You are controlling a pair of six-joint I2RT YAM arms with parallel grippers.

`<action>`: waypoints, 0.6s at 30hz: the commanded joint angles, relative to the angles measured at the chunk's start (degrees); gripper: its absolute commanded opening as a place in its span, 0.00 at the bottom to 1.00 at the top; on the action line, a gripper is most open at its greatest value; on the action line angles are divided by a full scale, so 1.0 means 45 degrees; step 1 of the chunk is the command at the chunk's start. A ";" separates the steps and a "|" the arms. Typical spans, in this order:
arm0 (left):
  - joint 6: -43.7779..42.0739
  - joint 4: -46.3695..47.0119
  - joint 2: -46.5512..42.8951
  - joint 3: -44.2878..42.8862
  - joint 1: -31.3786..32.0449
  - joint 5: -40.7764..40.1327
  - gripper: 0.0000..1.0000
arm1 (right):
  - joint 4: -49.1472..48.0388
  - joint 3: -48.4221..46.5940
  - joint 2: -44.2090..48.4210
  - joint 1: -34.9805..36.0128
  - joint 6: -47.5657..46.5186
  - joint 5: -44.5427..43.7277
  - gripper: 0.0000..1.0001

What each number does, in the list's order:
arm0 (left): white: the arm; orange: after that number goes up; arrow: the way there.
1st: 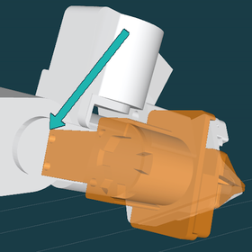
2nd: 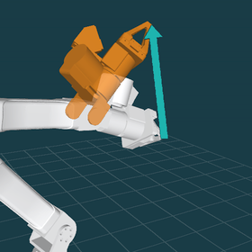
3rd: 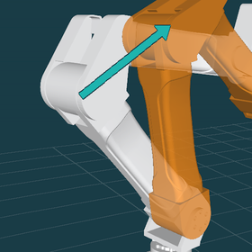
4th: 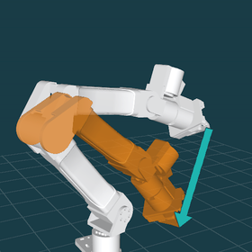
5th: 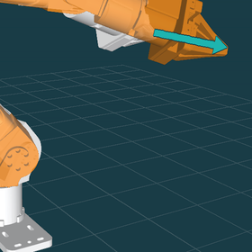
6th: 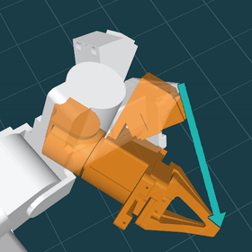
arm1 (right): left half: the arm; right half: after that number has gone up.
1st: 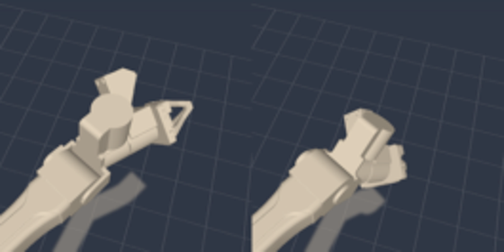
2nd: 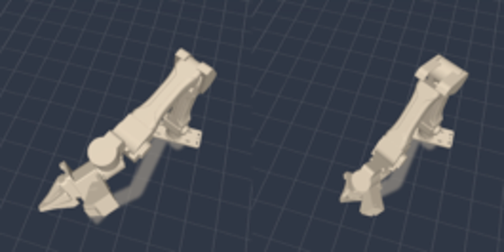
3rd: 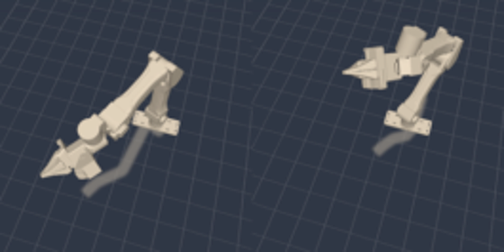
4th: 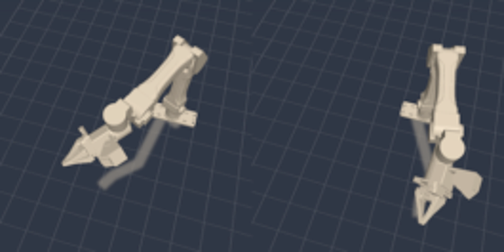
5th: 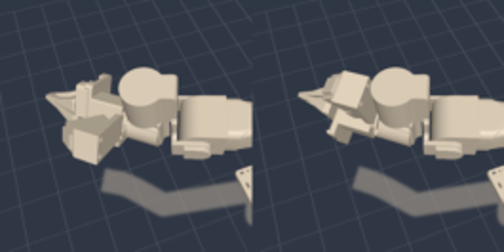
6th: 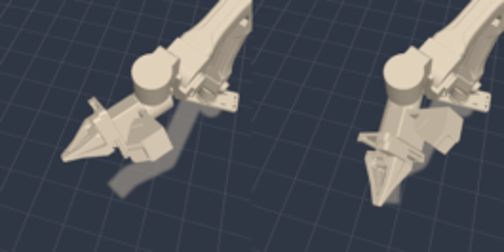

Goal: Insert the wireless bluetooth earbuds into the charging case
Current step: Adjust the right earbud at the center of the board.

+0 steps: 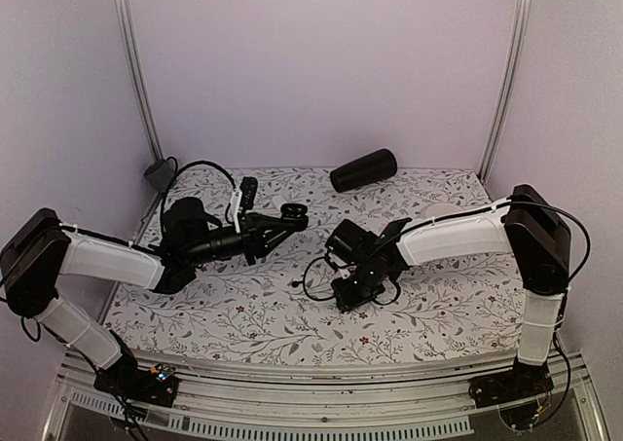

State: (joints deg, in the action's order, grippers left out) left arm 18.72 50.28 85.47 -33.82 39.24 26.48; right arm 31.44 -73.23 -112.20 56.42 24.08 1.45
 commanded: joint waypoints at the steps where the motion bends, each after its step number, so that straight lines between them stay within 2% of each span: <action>1: 0.0058 0.0408 0.0126 -0.0238 -0.0147 0.0123 0.00 | 0.0394 -0.0466 -0.0345 0.0249 -0.0361 -0.0676 0.28; 13: 0.0037 0.0291 0.0030 -0.0237 -0.0150 0.0093 0.00 | 0.0303 -0.0699 -0.0614 0.0325 -0.0497 -0.0702 0.28; 18: 0.0059 0.0291 0.0050 -0.0267 -0.0147 0.0101 0.00 | 0.0245 -0.0719 -0.0463 0.0303 -0.0128 -0.0598 0.22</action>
State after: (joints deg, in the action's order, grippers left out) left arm 18.72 50.28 85.54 -33.82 39.24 26.52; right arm 32.45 -75.40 -113.97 57.65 22.31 -0.99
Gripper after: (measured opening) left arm 0.206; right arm 0.243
